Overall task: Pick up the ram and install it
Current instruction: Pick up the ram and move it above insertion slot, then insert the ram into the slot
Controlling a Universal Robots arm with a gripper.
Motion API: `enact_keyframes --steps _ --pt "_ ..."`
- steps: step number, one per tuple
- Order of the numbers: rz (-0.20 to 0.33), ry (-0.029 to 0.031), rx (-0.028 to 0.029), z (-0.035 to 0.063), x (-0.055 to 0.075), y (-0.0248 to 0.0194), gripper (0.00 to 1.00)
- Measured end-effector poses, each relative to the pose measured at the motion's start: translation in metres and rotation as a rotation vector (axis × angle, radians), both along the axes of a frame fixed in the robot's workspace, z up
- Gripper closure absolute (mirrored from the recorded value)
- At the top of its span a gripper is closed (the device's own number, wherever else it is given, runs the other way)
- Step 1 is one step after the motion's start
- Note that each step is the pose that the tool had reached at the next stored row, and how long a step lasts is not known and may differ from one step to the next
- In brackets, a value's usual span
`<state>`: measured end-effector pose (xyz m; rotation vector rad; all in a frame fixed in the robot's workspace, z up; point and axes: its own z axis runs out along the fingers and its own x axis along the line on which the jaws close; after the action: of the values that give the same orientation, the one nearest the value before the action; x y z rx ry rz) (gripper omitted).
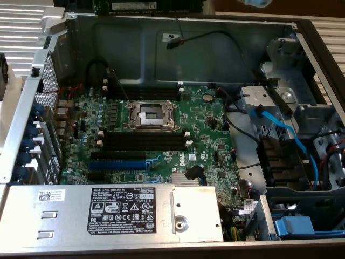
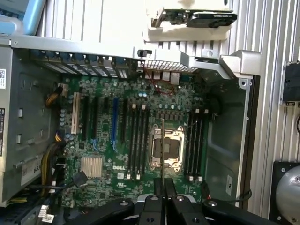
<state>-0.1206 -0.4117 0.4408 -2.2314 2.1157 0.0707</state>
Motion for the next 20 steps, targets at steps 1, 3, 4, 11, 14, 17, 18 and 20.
enact_keyframes --steps 1,3,4,11,14,17,18,20 --pt "-0.002 0.0001 0.0017 -0.0011 0.000 0.0004 0.88" --pt "-0.004 0.0000 0.0029 -0.0038 0.001 0.0024 0.88" --pt "-0.005 0.0000 0.0029 -0.0046 0.001 0.0043 0.88" --pt "-0.006 0.0001 0.0028 -0.0049 0.001 0.0158 0.88" --pt "-0.006 0.0003 0.0027 -0.0050 0.001 0.0158 0.88" --pt "-0.006 0.0063 0.0027 -0.0050 0.001 0.0158 0.88" --pt "-0.006 0.0066 0.0027 -0.0050 0.001 0.0158 0.88" --pt "-0.006 0.0074 0.0027 -0.0050 0.001 0.0158 0.88"
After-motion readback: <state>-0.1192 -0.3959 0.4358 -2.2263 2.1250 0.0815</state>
